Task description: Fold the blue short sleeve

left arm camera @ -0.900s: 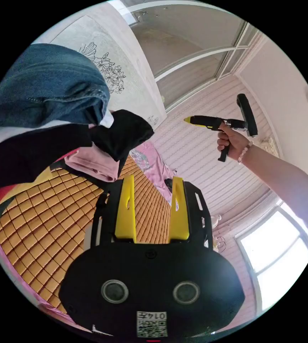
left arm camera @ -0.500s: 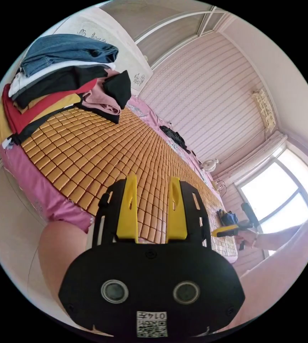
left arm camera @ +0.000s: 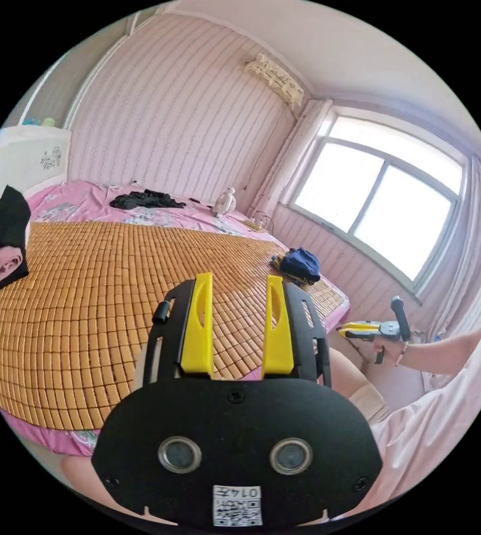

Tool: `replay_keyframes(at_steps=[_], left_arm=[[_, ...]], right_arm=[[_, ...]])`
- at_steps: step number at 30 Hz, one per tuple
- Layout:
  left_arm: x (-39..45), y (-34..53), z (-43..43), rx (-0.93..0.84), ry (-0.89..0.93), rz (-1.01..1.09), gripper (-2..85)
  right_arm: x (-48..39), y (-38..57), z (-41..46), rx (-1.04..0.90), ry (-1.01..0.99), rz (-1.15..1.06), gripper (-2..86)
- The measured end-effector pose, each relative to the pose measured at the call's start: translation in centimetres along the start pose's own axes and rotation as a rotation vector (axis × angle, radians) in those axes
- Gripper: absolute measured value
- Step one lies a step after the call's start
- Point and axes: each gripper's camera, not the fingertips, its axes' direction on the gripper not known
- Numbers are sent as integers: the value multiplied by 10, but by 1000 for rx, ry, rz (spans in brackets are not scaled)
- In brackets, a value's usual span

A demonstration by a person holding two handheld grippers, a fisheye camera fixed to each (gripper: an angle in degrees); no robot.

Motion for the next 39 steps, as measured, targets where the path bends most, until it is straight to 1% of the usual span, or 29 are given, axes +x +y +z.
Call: replay_keyframes(at_steps=[1, 2, 4, 5, 7, 8, 10, 12, 15, 19, 20, 21, 22, 23, 25, 26, 27, 28, 30, 31, 33, 35, 38, 39], left_arm=[[20, -13, 28, -66, 30, 43, 143], [30, -20, 42, -96, 44, 63, 145], [67, -44, 101, -194, 85, 129, 152], [76, -50, 117, -217, 96, 146, 154], [112, -77, 182, -300, 117, 230, 155], [122, -83, 199, -316, 118, 254, 156], [160, -107, 264, -364, 146, 350, 158], [190, -122, 309, -386, 184, 415, 159], [239, -141, 382, -401, 242, 497, 162], [298, -159, 463, -436, 297, 532, 163], [306, -161, 471, -440, 304, 537, 164], [319, -164, 483, -444, 315, 546, 164], [329, -167, 491, -439, 322, 549, 164], [333, -169, 493, -439, 331, 551, 164], [344, -173, 494, -428, 340, 555, 164], [344, -175, 492, -418, 342, 551, 166], [344, -178, 486, -403, 342, 534, 168], [343, -182, 476, -383, 335, 510, 175], [338, -187, 453, -327, 334, 475, 180], [333, -191, 433, -271, 327, 462, 181], [323, -194, 401, -197, 302, 444, 178], [306, -194, 366, -147, 271, 423, 167], [269, -187, 300, -96, 129, 410, 105], [254, -184, 272, -98, 41, 424, 65]], right_arm=[[8, -3, 0, 12, -7, 8, 101], [24, -10, 1, 31, -17, 24, 108], [52, -22, 2, 55, -25, 41, 119], [73, -31, 1, 81, -15, 54, 122], [107, -44, -1, 128, 9, 70, 124], [132, -54, -1, 150, 28, 83, 123], [171, -70, 4, 163, 51, 124, 123], [224, -93, 18, 152, 53, 206, 120], [280, -120, 44, 117, 49, 288, 120], [334, -145, 77, 35, 121, 380, 114], [347, -150, 87, -21, 103, 387, 104], [357, -153, 92, -61, 16, 377, 88], [361, -153, 92, -70, -28, 373, 76], [368, -154, 86, -72, -91, 374, 52], [370, -150, 58, 24, -123, 351, 34], [366, -146, 29, 125, -124, 324, 29], [358, -146, 2, 185, -131, 286, 24], [353, -147, -12, 212, -145, 262, 22], [320, -158, -65, 315, -269, 122, 18], [308, -164, -75, 322, -301, 76, 17], [255, -192, -107, 295, -383, -111, 16], [215, -213, -120, 274, -427, -208, 15], [151, -242, -130, 257, -493, -297, 14], [126, -250, -133, 271, -520, -318, 14]])
